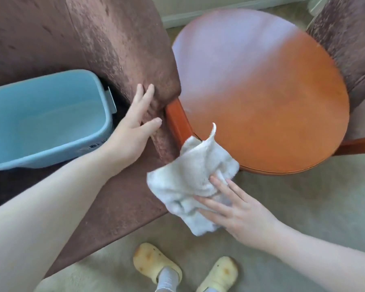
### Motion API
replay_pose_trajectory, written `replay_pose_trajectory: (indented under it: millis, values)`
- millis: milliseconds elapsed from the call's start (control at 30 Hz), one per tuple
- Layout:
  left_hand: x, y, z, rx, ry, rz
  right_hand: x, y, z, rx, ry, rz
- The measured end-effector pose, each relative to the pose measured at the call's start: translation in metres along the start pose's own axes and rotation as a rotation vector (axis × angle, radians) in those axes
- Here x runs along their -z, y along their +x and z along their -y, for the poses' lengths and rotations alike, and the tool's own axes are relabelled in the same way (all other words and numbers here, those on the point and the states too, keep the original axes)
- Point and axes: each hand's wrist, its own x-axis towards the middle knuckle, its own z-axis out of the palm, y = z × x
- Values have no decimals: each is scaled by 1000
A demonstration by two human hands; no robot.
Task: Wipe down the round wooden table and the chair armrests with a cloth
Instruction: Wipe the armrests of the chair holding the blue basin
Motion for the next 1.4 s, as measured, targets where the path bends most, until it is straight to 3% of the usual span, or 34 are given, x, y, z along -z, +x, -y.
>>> replay_pose_trajectory:
  millis: [133,267,367,433,567,633,733,800,967,1033,1133,1267,1333,1400]
  values:
    - [-12,-23,12,65,-104,20,20,30,-37,267,-31,60]
    - [-19,-28,2,137,-409,22,41,134,-73,86,1,-93]
    - [-12,-22,-7,138,-375,-67,44,147,-83,-26,64,-220]
    - [-5,-18,-13,63,-257,-88,37,128,-57,-283,274,-341]
    - [-5,-7,-20,-57,149,-85,46,124,37,-1110,909,-548]
    - [-8,-1,-21,-90,341,-81,59,151,29,-1374,1034,-594]
    - [-11,5,-20,-87,425,-55,65,196,-38,-1544,1252,-559]
    - [-10,6,-16,-90,380,-59,65,205,-49,-1504,1268,-603]
    - [-12,-11,2,-168,526,23,51,119,51,-1170,732,-479]
    - [-13,-24,15,-168,525,83,41,95,58,-1138,741,-451]
    - [-8,-44,38,-46,526,16,50,112,51,-1294,895,-564]
    - [8,-75,84,223,463,-180,48,159,62,-1046,778,-743]
    - [19,-93,108,378,416,-263,29,182,66,-889,651,-643]
    - [28,-111,129,489,379,-328,1,204,70,-730,644,-332]
